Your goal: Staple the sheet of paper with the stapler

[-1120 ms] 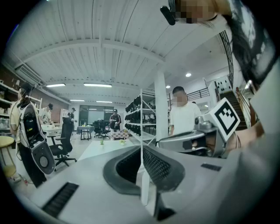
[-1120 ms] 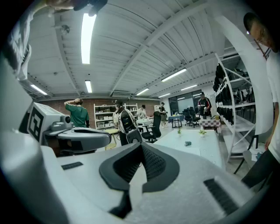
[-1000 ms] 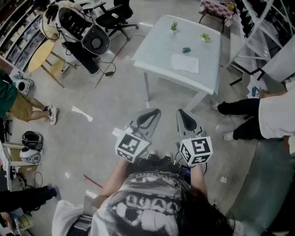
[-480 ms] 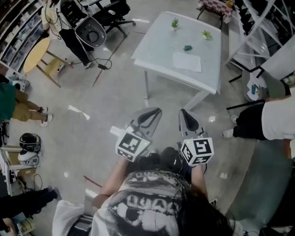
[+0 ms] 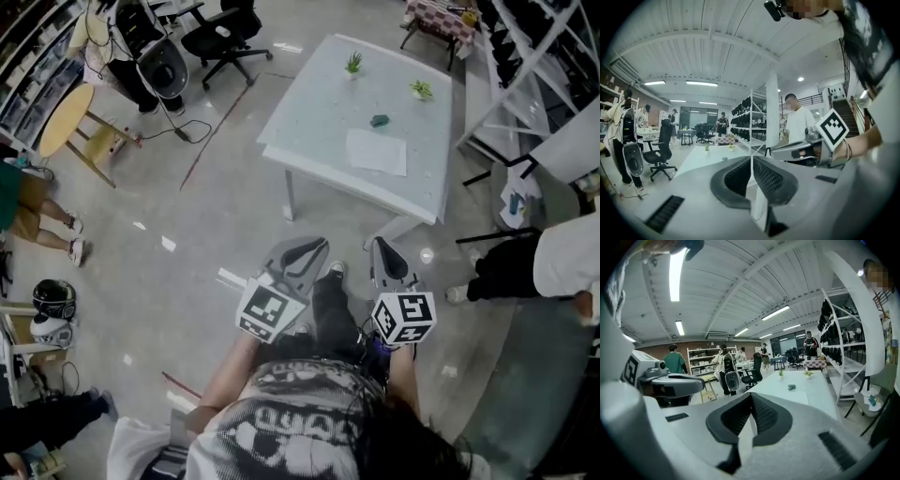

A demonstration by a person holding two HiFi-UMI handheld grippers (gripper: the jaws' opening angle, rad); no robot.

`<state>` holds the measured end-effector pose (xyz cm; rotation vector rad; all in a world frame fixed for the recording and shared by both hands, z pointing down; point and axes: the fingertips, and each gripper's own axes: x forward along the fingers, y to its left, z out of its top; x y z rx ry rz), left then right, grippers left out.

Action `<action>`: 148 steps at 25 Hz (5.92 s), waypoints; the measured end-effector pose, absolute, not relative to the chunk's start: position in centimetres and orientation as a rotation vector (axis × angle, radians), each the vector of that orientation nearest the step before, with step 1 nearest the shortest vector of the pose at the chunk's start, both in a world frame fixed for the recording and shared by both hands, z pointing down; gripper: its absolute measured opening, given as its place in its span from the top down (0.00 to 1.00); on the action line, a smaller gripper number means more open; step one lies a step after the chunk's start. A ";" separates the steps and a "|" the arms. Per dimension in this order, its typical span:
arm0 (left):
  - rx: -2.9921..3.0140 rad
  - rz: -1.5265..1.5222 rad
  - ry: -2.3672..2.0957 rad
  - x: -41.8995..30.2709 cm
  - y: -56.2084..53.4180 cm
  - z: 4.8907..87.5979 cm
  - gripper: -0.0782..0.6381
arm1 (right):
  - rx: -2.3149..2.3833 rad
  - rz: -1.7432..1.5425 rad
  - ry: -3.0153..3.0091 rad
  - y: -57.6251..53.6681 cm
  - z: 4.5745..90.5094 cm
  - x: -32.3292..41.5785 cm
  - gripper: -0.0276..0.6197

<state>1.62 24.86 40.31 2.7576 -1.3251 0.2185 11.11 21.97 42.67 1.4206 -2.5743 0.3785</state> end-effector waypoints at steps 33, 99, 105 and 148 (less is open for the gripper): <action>2.832 0.395 -1.165 3.7 -10.2 42.0 0.87 | 1.575 0.930 -1.743 -10.9 67.8 23.6 0.67; 2.863 0.270 -0.916 -5.6 -22.5 44.1 0.87 | 1.518 1.058 -1.643 -19.9 65.5 13.7 0.95; 2.833 0.281 -0.979 -6.9 -23.2 44.3 0.87 | 1.595 1.214 -1.551 -17.9 67.9 12.6 0.95; 2.745 0.238 -0.970 -5.5 -24.3 47.1 0.87 | 0.693 0.818 -1.576 -27.3 65.9 11.0 0.96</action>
